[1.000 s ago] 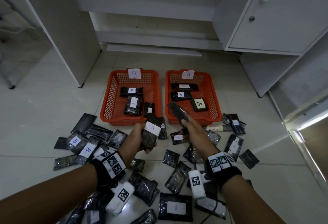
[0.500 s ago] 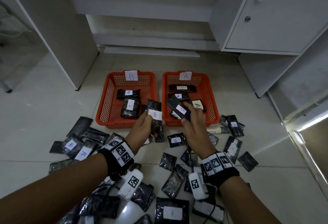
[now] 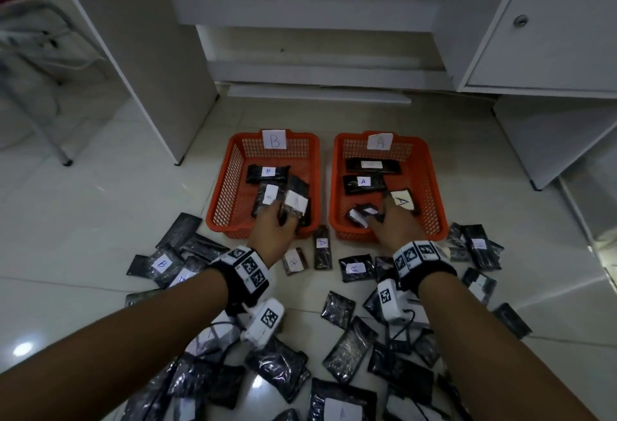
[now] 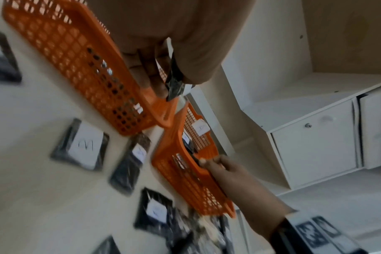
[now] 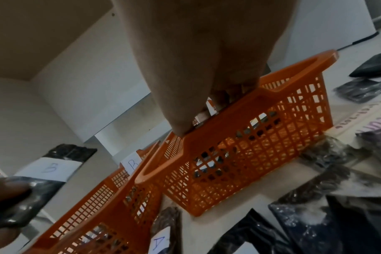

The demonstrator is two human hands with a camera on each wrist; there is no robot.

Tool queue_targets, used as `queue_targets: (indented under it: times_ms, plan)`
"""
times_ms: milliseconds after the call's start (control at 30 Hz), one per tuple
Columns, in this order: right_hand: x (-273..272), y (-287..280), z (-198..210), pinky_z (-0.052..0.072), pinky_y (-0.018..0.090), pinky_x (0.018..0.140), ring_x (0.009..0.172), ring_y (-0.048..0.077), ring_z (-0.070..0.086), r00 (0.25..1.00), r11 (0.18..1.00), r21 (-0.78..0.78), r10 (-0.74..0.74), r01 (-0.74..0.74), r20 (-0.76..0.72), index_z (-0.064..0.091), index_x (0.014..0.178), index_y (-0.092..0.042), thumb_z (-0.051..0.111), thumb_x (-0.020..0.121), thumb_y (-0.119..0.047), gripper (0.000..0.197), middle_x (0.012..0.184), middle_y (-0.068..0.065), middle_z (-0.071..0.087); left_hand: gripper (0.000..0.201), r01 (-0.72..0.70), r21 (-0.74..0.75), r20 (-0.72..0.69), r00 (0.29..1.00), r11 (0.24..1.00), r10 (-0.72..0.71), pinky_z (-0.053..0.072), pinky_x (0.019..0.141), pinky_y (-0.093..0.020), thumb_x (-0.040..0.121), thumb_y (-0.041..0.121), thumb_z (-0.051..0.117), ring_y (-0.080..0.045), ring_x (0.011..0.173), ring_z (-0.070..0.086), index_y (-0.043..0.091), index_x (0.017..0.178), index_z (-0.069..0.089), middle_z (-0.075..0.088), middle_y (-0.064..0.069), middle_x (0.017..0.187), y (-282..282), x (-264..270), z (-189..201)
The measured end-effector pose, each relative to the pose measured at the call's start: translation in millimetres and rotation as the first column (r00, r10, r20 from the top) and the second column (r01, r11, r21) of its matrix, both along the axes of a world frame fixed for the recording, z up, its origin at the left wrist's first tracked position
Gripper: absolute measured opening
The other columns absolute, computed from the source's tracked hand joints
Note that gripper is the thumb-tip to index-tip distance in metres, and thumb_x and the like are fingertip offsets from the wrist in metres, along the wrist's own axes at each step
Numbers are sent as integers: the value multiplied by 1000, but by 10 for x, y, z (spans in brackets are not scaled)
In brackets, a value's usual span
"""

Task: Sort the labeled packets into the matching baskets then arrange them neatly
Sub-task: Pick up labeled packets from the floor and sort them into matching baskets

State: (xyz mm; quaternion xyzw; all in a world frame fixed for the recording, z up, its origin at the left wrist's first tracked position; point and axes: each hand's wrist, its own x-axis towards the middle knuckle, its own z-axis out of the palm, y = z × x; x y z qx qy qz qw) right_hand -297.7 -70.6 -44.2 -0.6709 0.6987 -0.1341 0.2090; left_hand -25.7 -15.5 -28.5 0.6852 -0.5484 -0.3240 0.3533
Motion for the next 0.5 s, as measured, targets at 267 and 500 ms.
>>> queue_targets:
  times_ms: [267,500]
  plan:
    - [179,318,-161,45,46,102,121,32,46,988,961,-267,36,-77,-153,67,118,-20,57,100,-41,31,128,10,57,43,-62,-29,453,889,998,68,55,87,-41,84,61,58,-31,98,67,31,114,66,74,-2,103,-586,464,-148]
    - [805,977,-268,49,41,88,105,21,49,905,838,-373,426,-397,-5,69,109,-16,63,98,-23,14,110,0,55,52,-56,158,595,802,986,-50,28,110,-60,100,57,43,-45,133,34,37,149,44,44,-15,150,-516,633,-280]
